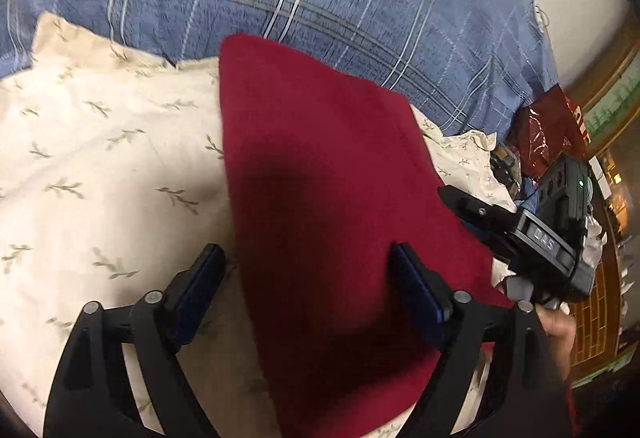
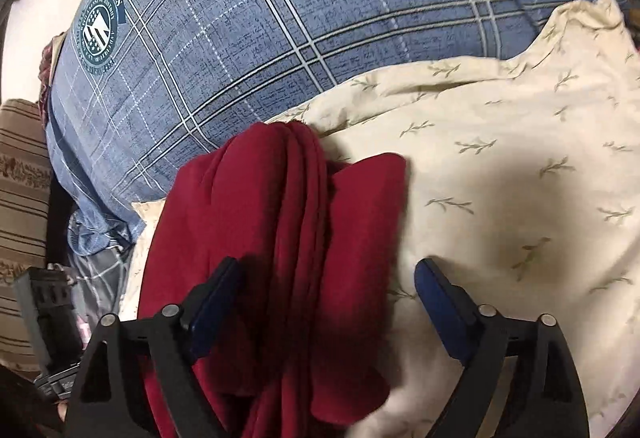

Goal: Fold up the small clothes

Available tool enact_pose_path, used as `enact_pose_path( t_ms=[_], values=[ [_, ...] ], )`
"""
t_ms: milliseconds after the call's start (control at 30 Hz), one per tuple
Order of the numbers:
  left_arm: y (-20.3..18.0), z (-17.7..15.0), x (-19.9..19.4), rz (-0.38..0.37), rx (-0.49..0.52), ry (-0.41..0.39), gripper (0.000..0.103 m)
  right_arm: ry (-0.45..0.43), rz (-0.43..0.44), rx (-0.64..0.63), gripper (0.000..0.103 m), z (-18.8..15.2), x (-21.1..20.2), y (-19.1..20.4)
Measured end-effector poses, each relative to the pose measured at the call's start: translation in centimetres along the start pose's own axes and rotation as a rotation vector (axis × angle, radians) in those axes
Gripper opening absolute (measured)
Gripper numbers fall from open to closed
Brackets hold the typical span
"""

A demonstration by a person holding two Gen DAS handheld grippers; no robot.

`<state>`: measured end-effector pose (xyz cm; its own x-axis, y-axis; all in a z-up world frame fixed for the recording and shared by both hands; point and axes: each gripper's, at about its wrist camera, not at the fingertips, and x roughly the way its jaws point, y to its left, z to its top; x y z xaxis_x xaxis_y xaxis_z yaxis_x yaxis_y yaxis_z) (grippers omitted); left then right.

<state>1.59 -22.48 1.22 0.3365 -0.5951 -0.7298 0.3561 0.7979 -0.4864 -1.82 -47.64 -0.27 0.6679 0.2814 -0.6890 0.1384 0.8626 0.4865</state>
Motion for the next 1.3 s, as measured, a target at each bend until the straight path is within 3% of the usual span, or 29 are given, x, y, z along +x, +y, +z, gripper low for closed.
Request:
enact_pose_path(
  t_ms=[267, 333, 400, 533, 567, 767, 900, 1000, 1067, 1167, 1300],
  values=[
    [-0.8, 0.6, 1.4, -0.013, 0.012, -0.003, 0.092, 0.014, 0.037, -0.068, 0.095, 0.9, 1.6, 1.1],
    [-1.2, 0.7, 1.6, -0.007, 0.030, 0.004, 0.087, 0.040, 0.041, -0.098, 0.082, 0.9, 2.0, 1.8],
    [-1.7, 0.6, 1.4, 0.010, 0.052, 0.000, 0.080, 0.027, 0.033, -0.114, 0.061, 0.7, 1.6, 2.4],
    [-1.8, 0.4, -1.1, 0.004, 0.055, -0.017, 0.051, -0.002, 0.044, -0.143, 0.045, 0.4, -0.7, 3.9],
    [-1.9, 0.3, -2.0, -0.014, 0.052, -0.016, 0.050, -0.008, 0.061, -0.145, 0.044, 0.2, -1.6, 4.4],
    [-1.7, -2.0, -8.0, -0.014, 0.079, -0.025, 0.050, 0.031, 0.125, -0.177, 0.043, -2.3, -5.1, 8.4],
    [0.0, -5.1, -10.8, 0.036, 0.076, -0.025, 0.050, 0.044, 0.143, -0.229, 0.043, -5.6, -5.3, 10.6],
    [1.5, -6.6, -10.3, 0.099, 0.058, 0.014, 0.050, 0.087, 0.104, -0.201, 0.049, -7.3, -3.6, 10.6],
    [2.9, -7.9, -9.9, 0.137, 0.023, 0.020, 0.058, 0.090, 0.004, -0.216, 0.053, -8.1, -3.1, 10.6],
    [3.0, -8.6, -11.2, 0.185, 0.032, -0.032, 0.069, 0.040, 0.003, -0.227, 0.055, -9.2, -5.6, 11.2],
    [3.0, -9.0, -12.7, 0.262, 0.040, -0.117, 0.075, -0.015, 0.015, -0.336, 0.056, -11.0, -8.5, 14.2]
  ],
)
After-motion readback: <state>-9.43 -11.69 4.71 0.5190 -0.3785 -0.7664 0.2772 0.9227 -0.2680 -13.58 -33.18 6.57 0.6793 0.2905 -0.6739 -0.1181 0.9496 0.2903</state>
